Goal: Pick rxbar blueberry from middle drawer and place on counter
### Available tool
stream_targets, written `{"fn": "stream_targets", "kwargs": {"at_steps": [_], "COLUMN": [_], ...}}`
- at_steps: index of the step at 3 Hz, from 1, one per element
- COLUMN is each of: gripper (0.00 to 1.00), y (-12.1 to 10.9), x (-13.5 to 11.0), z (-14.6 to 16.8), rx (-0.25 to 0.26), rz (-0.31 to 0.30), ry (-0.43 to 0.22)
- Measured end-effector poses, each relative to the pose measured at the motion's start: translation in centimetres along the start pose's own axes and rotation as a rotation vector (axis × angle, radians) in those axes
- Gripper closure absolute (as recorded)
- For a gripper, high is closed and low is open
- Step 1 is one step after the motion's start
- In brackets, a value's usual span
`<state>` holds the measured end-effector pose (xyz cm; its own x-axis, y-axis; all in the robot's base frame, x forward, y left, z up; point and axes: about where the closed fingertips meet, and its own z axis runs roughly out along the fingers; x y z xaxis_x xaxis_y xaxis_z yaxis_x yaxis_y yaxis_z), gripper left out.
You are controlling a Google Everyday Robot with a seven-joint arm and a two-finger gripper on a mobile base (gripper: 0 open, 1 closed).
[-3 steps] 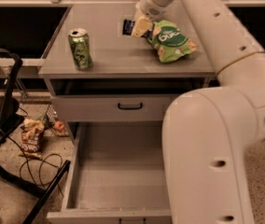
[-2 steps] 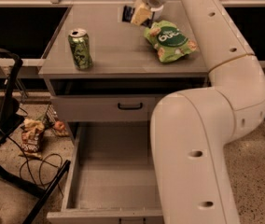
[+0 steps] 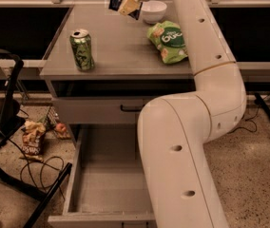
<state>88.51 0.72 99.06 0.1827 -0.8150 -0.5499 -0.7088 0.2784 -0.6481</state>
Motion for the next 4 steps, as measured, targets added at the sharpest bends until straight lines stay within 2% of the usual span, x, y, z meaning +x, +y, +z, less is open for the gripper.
{"fn": "stream_targets", "kwargs": {"at_steps": [2,4], "gripper": [1.00,1.00], "y": [2.0,4.5], "x": [-0.8,-3.2], "z": [5.3,8.8], "rx": [-0.022,-0.075], "rz": [0.093,0.128], "ry": [-0.019,-0.107]}}
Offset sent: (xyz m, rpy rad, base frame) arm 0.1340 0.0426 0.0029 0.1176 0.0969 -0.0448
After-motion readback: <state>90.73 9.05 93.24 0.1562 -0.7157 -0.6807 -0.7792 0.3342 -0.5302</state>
